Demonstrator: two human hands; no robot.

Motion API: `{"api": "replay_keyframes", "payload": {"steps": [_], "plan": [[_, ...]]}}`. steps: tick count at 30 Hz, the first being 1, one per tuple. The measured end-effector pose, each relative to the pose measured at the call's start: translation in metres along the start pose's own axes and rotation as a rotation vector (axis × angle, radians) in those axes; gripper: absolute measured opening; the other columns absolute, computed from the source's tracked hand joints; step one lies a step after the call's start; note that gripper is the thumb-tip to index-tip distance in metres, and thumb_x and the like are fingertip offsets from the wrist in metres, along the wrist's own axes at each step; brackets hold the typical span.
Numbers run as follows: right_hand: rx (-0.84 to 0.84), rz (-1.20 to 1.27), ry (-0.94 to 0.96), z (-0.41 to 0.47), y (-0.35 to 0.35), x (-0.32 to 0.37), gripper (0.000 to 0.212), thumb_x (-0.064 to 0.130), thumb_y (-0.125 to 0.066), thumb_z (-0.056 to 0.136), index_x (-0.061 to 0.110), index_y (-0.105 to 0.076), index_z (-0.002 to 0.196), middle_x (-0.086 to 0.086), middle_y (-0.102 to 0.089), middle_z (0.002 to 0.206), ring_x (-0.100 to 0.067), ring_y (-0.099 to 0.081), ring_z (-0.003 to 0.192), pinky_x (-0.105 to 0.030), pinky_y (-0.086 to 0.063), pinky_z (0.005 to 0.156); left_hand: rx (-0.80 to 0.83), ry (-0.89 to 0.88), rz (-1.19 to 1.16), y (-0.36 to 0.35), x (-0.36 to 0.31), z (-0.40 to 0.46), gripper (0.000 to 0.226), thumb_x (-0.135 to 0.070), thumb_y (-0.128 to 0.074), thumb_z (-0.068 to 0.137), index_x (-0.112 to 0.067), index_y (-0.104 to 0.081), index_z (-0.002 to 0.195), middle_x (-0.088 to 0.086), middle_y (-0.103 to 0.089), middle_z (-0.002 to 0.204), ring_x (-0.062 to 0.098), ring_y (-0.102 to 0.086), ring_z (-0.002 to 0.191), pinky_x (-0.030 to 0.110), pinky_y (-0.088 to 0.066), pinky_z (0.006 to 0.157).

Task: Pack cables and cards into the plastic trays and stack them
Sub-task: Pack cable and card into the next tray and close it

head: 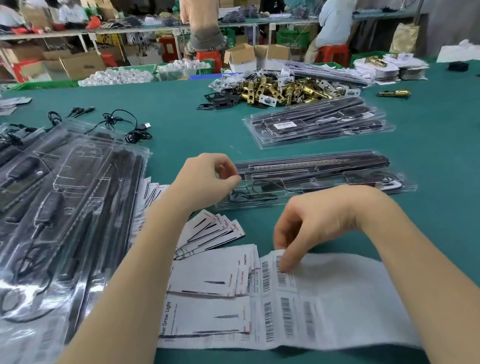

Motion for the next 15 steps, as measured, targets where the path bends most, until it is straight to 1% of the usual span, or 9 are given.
{"api": "replay_keyframes", "payload": {"steps": [2, 3, 5, 6, 7, 9, 11, 13, 15], "plan": [[-0.087, 0.076, 0.026, 0.002, 0.006, -0.004, 0.019, 0.041, -0.08, 0.081, 0.026, -0.076, 0.091, 0.008, -0.075, 0.087, -0.004, -0.063, 0.079, -0.039, -0.05, 0.086, 0.031, -0.042, -0.036, -0.003, -0.011, -0.001, 0.01, -0.035, -0.066, 0.094, -0.026, -0.071, 0.092, -0.014, -0.069, 0.085, -0.006, -0.059, 0.069, 0.006, -0.038, 0.057], [-0.155, 0.118, 0.029, 0.002, 0.011, -0.007, 0.016, 0.038, -0.08, 0.082, 0.026, -0.075, 0.092, 0.007, -0.075, 0.087, -0.007, -0.064, 0.08, -0.04, -0.051, 0.085, 0.064, -0.062, -0.058, -0.005, -0.017, -0.003, 0.011, -0.037, -0.066, 0.094, -0.028, -0.071, 0.091, -0.016, -0.069, 0.081, -0.007, -0.059, 0.066, 0.005, -0.037, 0.055], [-0.302, 0.133, 0.011, 0.001, 0.021, -0.014, 0.012, 0.036, -0.078, 0.083, 0.031, -0.075, 0.094, 0.013, -0.073, 0.083, -0.003, -0.065, 0.078, -0.034, -0.052, 0.077, 0.193, -0.092, -0.123, -0.011, -0.03, -0.006, 0.01, -0.041, -0.066, 0.094, -0.032, -0.07, 0.091, -0.019, -0.069, 0.076, -0.008, -0.06, 0.064, 0.004, -0.04, 0.056], [-0.372, 0.122, 0.005, 0.0, 0.026, -0.017, 0.013, 0.037, -0.078, 0.083, 0.033, -0.074, 0.095, 0.015, -0.072, 0.083, -0.002, -0.065, 0.077, -0.03, -0.051, 0.075, 0.291, -0.1, -0.168, -0.015, -0.036, -0.01, 0.009, -0.041, -0.067, 0.094, -0.032, -0.069, 0.094, -0.019, -0.071, 0.079, -0.007, -0.061, 0.067, 0.005, -0.042, 0.059], [-0.432, 0.119, 0.009, 0.0, 0.03, -0.018, 0.014, 0.037, -0.078, 0.083, 0.034, -0.074, 0.096, 0.016, -0.072, 0.085, -0.001, -0.065, 0.08, -0.028, -0.051, 0.075, 0.399, -0.099, -0.213, -0.02, -0.04, -0.014, 0.01, -0.039, -0.068, 0.094, -0.03, -0.068, 0.1, -0.016, -0.073, 0.087, -0.004, -0.064, 0.073, 0.008, -0.045, 0.063], [-0.506, 0.142, 0.037, -0.001, 0.032, -0.02, 0.016, 0.033, -0.08, 0.081, 0.035, -0.073, 0.095, 0.015, -0.072, 0.088, -0.001, -0.066, 0.084, -0.026, -0.052, 0.077, 0.57, -0.064, -0.276, -0.031, -0.044, -0.022, 0.023, -0.033, -0.072, 0.092, -0.025, -0.061, 0.111, -0.007, -0.075, 0.103, 0.008, -0.068, 0.089, 0.02, -0.053, 0.077], [-0.568, 0.21, 0.066, -0.003, 0.031, -0.02, 0.02, 0.028, -0.082, 0.079, 0.033, -0.07, 0.094, 0.013, -0.073, 0.088, 0.0, -0.067, 0.083, -0.026, -0.056, 0.08, 0.626, -0.037, -0.273, -0.038, -0.044, -0.026, 0.033, -0.031, -0.077, 0.088, -0.023, -0.059, 0.115, -0.004, -0.075, 0.108, 0.016, -0.069, 0.099, 0.029, -0.055, 0.088], [-0.678, 0.242, 0.075, -0.007, 0.03, -0.021, 0.018, 0.025, -0.08, 0.079, 0.032, -0.069, 0.092, 0.015, -0.072, 0.089, 0.004, -0.065, 0.085, -0.023, -0.054, 0.082, 0.619, -0.053, -0.267, -0.039, -0.044, -0.025, 0.032, -0.033, -0.077, 0.087, -0.024, -0.064, 0.115, -0.005, -0.075, 0.102, 0.012, -0.067, 0.094, 0.03, -0.053, 0.088], [-0.808, 0.156, 0.029, -0.011, 0.028, -0.022, 0.014, 0.03, -0.078, 0.08, 0.033, -0.069, 0.09, 0.018, -0.068, 0.096, 0.003, -0.06, 0.096, -0.025, -0.049, 0.089, 0.619, -0.055, -0.272, -0.039, -0.043, -0.025, 0.03, -0.035, -0.075, 0.088, -0.028, -0.068, 0.116, -0.007, -0.074, 0.095, 0.006, -0.063, 0.085, 0.027, -0.049, 0.082]]}}
Point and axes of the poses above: each hand's wrist, its own z-axis towards the middle knuckle, its own y-axis out of the back of the hand, x = y × z, the point moved 6 cm from there along z, towards the middle knuckle
